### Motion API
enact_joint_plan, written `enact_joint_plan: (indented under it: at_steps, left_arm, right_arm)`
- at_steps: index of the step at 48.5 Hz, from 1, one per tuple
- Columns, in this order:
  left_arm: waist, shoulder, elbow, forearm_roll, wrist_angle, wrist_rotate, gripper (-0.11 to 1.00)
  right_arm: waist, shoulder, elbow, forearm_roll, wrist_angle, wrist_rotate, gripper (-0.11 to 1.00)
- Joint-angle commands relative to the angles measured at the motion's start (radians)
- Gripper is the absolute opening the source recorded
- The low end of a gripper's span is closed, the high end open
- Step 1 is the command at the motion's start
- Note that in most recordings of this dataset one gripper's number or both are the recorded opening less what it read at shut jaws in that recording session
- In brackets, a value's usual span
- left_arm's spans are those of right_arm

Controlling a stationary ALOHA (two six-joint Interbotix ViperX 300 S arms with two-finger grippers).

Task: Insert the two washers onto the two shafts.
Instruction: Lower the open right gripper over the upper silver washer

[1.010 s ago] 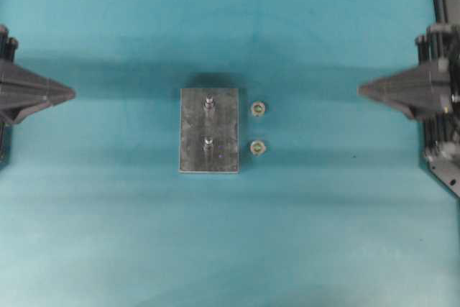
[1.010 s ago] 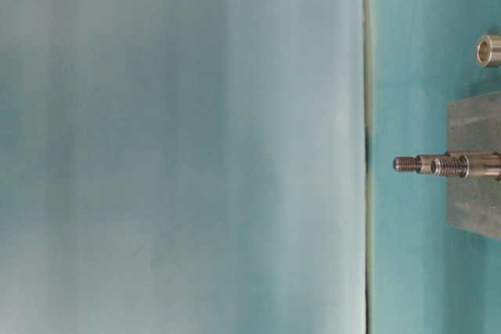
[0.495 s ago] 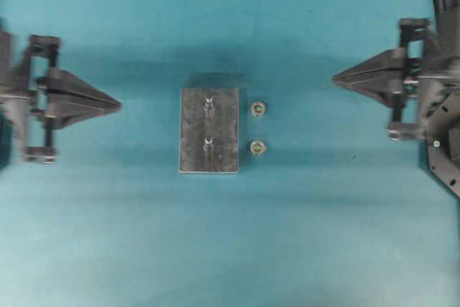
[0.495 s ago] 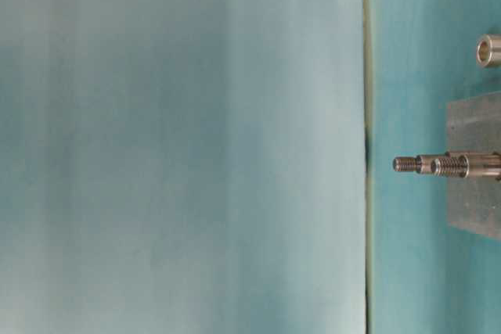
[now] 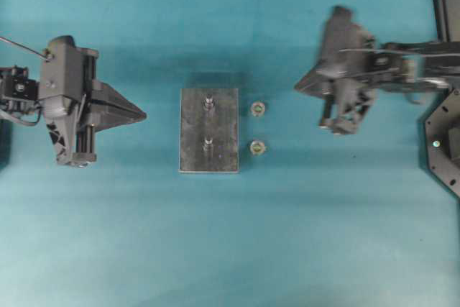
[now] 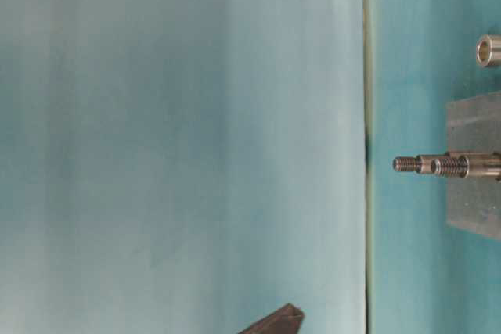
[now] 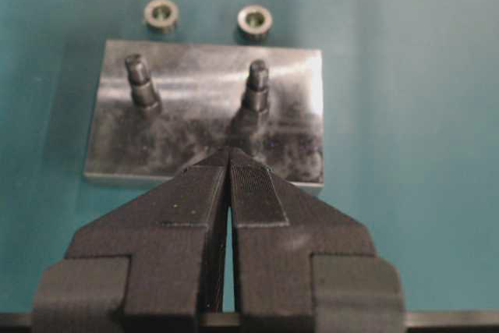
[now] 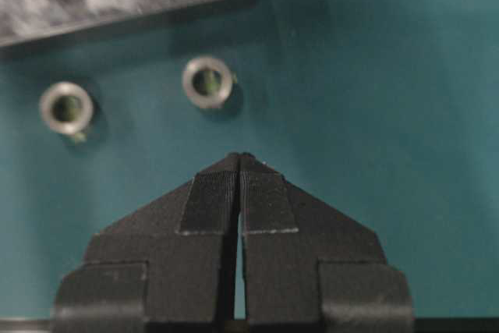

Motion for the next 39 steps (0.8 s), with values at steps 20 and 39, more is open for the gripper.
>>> enact_joint_plan:
  at_steps: [20, 39]
  left_arm:
    - [0.002, 0.008, -0.029, 0.002, 0.002, 0.003, 0.0]
    - [0.002, 0.012, -0.017, 0.003, 0.002, 0.005, 0.0]
  right_arm:
    - [0.009, 0.258, -0.204, -0.002, 0.061, -0.038, 0.79]
    - [0.02, 0.327, -0.245, -0.002, 0.071, -0.046, 0.82]
